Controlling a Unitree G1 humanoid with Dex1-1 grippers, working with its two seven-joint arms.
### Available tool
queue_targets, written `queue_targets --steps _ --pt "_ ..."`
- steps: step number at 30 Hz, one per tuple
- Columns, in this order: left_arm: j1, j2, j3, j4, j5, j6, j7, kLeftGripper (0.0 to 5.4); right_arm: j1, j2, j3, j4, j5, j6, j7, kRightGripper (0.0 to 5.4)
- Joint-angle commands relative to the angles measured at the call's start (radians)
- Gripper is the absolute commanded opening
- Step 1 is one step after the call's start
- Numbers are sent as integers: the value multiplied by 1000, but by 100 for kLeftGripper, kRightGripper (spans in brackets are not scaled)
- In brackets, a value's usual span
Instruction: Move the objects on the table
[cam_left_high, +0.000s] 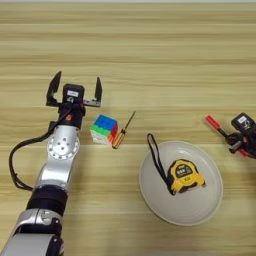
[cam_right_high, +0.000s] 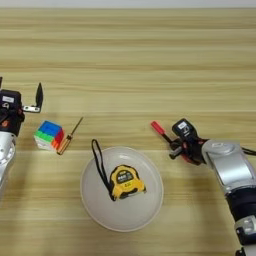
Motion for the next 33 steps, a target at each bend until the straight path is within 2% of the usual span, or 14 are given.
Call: queue_targets --steps 1,9,19,21,25,33 --pt "-10 13 3 8 -8 -11 -7 540 7 6 14 5 -16 12 -14 42" --pt "-10 17 2 8 -13 -12 -9 540 33 15 34 2 -28 19 -27 42" --pt "-12 18 1 12 -14 -14 -9 540 36 19 37 9 -34 15 -23 42" --pt "-12 18 1 12 -14 -14 -9 540 35 21 35 11 -30 19 -18 88" --pt "-11 17 0 9 -13 -13 -8 540 35 25 29 15 -20 21 -11 144" --pt "-12 15 -2 11 -11 -13 -5 540 23 25 8 -14 -3 39 -13 227"
